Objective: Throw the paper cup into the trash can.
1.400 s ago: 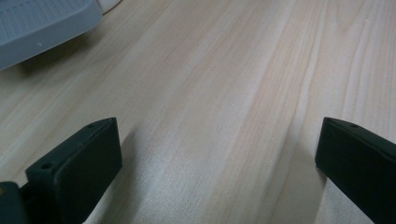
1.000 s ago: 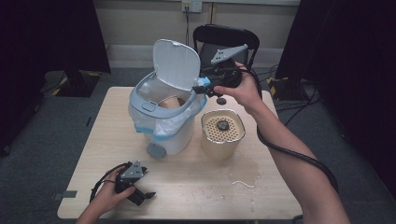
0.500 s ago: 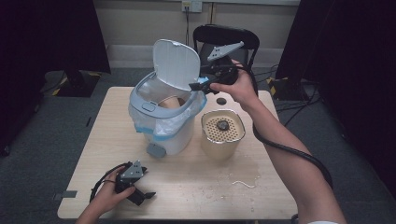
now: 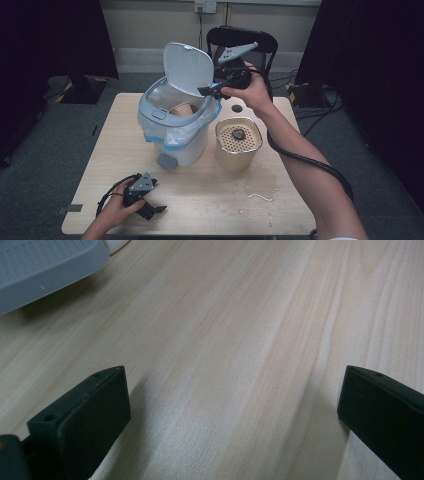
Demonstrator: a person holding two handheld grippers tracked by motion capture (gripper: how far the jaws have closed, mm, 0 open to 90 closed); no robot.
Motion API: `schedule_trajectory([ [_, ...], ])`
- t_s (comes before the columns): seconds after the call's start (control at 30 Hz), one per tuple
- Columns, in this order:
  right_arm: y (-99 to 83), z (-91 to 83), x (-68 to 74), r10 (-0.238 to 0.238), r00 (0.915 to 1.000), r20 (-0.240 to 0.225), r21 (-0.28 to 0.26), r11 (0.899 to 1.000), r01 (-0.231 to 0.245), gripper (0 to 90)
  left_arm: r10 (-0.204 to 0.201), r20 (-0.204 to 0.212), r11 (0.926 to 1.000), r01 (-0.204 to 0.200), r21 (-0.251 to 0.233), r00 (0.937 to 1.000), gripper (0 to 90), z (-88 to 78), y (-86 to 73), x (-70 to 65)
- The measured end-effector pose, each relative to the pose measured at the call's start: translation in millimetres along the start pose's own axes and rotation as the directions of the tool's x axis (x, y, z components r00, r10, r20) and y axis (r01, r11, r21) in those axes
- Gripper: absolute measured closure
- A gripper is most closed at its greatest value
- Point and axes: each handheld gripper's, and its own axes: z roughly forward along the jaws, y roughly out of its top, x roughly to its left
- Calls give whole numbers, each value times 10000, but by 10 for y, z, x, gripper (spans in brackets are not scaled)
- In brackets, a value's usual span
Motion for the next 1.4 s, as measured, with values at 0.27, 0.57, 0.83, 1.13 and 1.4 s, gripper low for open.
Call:
schedule_trajectory([
  [0.27, 14, 4, 83, -142, 9995, -292, -129, 9998, 138, 208, -1, -1, 10000, 1, 0, 10000, 0, 0, 0, -1],
  [0.57, 5, 65, 175, -399, 9980, -484, 17, 9992, 400, 173, 0, 1, 10000, 0, 11, 10000, 0, -1, 0, 0],
  [0.83, 25, 80, 204, -491, 9979, -431, 95, 9987, 495, 162, 1, 1, 10000, -1, 0, 10000, 0, 0, 0, 0],
  [1.13, 82, 48, 259, -619, 9967, -524, -125, 9980, 614, 177, -2, 3, 10000, 2, 3, 10000, 0, 0, 0, 0],
  [1.4, 61, 84, 350, -931, 9909, -971, 165, 9953, 952, 238, -3, 3, 10000, 3, -1, 10000, 0, 0, 0, -1],
])
